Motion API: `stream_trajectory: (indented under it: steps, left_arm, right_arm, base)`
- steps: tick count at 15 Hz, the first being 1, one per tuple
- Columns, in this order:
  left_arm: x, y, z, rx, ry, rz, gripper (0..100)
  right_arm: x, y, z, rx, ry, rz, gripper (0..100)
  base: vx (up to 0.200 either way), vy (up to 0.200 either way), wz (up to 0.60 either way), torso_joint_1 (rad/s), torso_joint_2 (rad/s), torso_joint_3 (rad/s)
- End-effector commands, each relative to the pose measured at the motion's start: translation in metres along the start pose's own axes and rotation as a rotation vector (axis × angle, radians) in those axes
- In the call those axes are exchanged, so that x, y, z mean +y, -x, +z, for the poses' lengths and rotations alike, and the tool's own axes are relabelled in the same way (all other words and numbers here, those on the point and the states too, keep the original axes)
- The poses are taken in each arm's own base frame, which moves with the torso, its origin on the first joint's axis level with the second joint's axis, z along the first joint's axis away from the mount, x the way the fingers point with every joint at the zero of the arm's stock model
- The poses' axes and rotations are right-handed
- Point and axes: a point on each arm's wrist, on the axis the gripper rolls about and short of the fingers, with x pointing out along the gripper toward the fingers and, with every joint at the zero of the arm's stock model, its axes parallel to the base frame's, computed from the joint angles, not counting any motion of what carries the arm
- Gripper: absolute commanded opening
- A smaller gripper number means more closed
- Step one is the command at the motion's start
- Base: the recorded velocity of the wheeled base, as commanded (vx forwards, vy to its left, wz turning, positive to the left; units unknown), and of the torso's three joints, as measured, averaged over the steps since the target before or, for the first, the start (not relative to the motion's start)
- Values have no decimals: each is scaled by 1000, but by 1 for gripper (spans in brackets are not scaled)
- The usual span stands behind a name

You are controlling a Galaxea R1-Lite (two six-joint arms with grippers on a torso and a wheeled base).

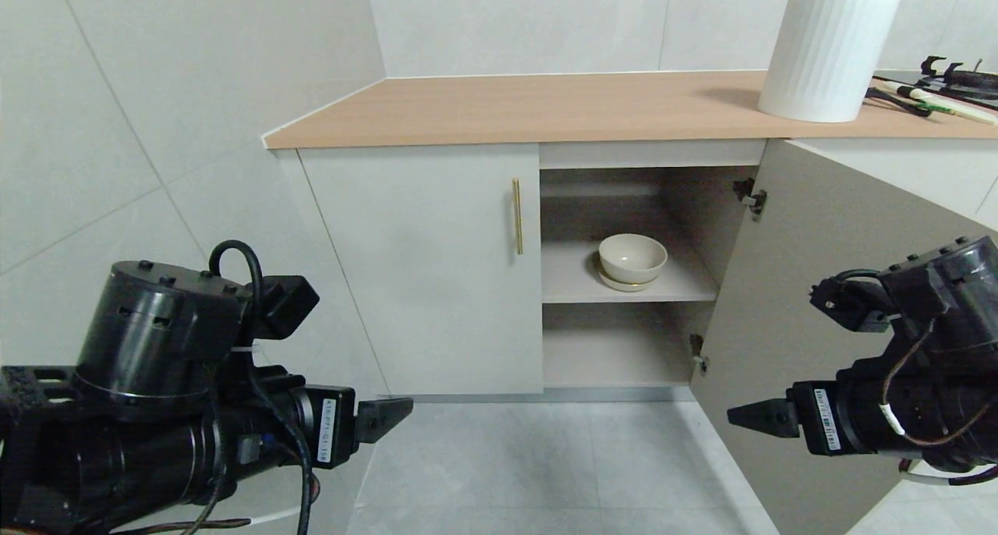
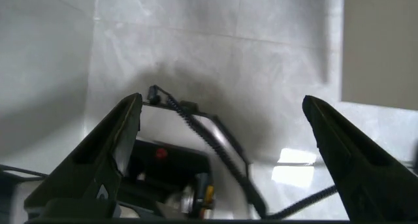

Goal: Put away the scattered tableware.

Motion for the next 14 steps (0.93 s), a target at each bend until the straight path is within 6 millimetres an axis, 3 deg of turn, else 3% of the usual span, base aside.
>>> stream_trajectory:
  steps: [1,6,14]
  left_arm:
    - [0,-1,0,5,0,1,100]
    - [-1,-1,-1,5,-6,-2,100]
    - [-1,-1,-1,5,-7,-2,100]
  right_arm:
    - [-3,12,-4,-24,43,1,100]
    - [-15,47,-26,39,221,-32,100]
    - [-27,70,-49,176,384,-119,100]
  base:
    - [0,0,0,0,0,0]
    - [0,0,0,0,0,0]
    - [0,-200,0,4,1,3]
